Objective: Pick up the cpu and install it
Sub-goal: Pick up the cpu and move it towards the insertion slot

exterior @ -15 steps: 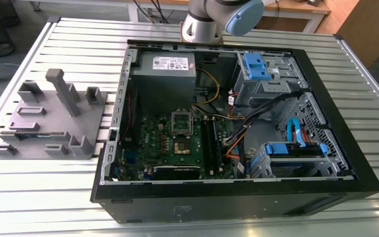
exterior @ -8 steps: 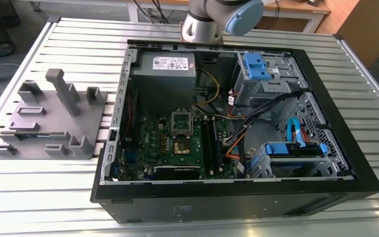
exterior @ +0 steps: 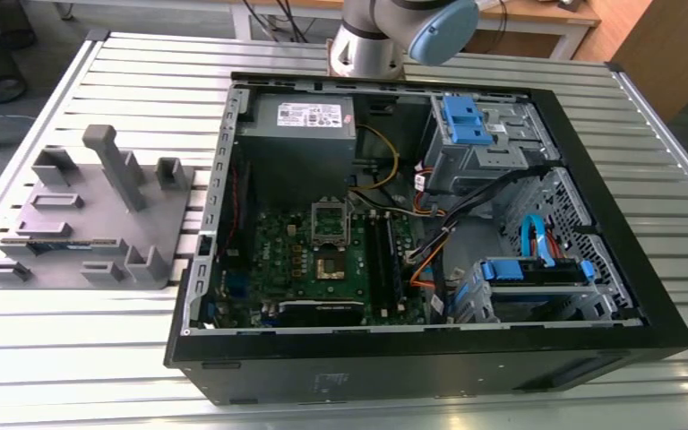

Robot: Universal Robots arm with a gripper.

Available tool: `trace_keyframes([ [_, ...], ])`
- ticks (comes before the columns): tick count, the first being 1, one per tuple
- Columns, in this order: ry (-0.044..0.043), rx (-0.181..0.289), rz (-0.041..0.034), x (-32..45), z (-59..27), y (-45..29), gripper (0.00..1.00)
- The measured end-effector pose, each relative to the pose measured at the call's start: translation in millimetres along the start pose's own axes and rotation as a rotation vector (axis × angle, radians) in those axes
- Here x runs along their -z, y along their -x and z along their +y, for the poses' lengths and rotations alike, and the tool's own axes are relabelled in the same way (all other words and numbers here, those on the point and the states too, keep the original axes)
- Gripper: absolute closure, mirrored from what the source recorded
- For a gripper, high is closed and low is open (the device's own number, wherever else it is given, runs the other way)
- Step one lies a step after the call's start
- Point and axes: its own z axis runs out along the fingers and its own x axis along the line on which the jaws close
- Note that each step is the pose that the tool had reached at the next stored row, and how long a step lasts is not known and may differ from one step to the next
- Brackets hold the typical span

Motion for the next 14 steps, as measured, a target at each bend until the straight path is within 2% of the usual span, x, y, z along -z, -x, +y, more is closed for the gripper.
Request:
trace_keyframes([
  [4,0.0001,0.000,-0.0001,4.6,0.2,0.1,0.53],
  [14,0.0005,0.000,0.0000,6.6,0.3,0.2,0.53],
])
